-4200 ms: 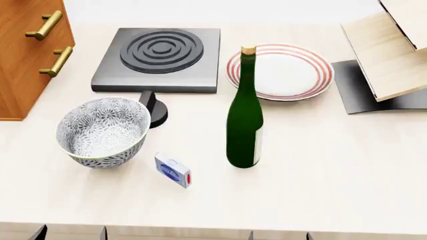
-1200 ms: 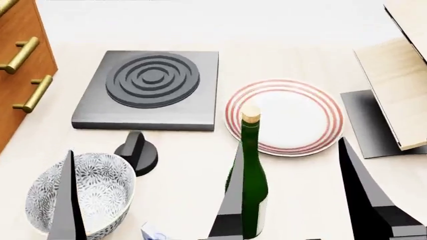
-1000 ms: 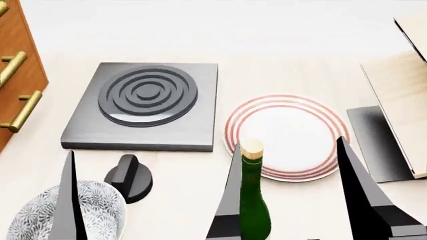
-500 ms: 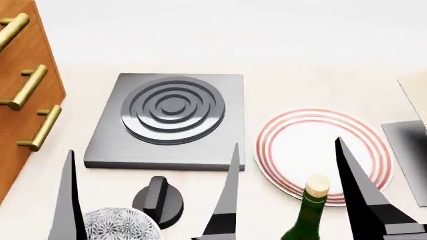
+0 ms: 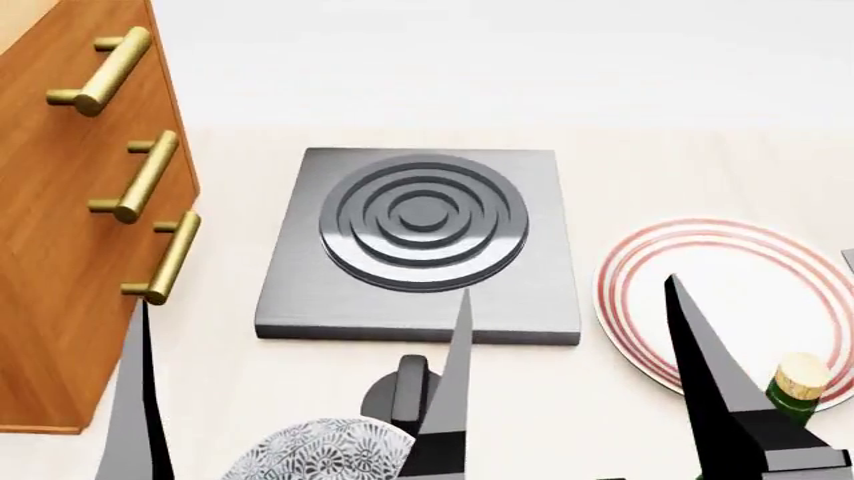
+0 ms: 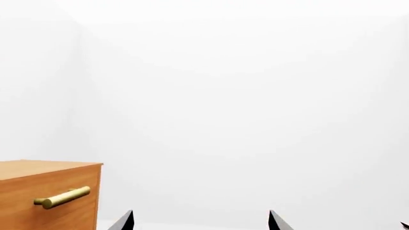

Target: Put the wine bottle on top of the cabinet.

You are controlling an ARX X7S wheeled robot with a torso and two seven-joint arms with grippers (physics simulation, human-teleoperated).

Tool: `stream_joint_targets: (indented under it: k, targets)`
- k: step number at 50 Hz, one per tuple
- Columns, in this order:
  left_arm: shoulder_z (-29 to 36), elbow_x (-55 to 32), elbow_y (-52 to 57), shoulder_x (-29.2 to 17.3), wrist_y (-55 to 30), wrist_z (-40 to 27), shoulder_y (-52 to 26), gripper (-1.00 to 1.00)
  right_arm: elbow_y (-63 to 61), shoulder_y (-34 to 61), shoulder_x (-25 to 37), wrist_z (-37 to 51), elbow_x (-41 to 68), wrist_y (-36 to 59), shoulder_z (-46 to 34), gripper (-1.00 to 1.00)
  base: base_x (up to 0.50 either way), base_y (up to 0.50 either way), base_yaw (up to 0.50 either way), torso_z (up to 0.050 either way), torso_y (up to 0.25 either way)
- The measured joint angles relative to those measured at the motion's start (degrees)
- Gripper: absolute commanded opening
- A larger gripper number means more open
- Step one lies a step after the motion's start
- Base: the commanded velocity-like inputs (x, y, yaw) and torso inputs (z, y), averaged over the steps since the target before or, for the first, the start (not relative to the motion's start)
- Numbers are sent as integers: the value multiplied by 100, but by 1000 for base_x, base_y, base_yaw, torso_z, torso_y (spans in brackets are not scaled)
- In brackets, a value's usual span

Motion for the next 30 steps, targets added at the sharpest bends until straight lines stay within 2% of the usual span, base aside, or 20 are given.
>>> stream_joint_targets:
  k: [15,30]
  targets:
    - [11,-5,0,2,0,-6,5,100,91,-8,181,106,80,-138,-5,100,0,0,0,0,0]
    - [-109,-75,0,3,53,-7,4,100,273,568,608,171,771,113,380,100,0,0,0,0,0]
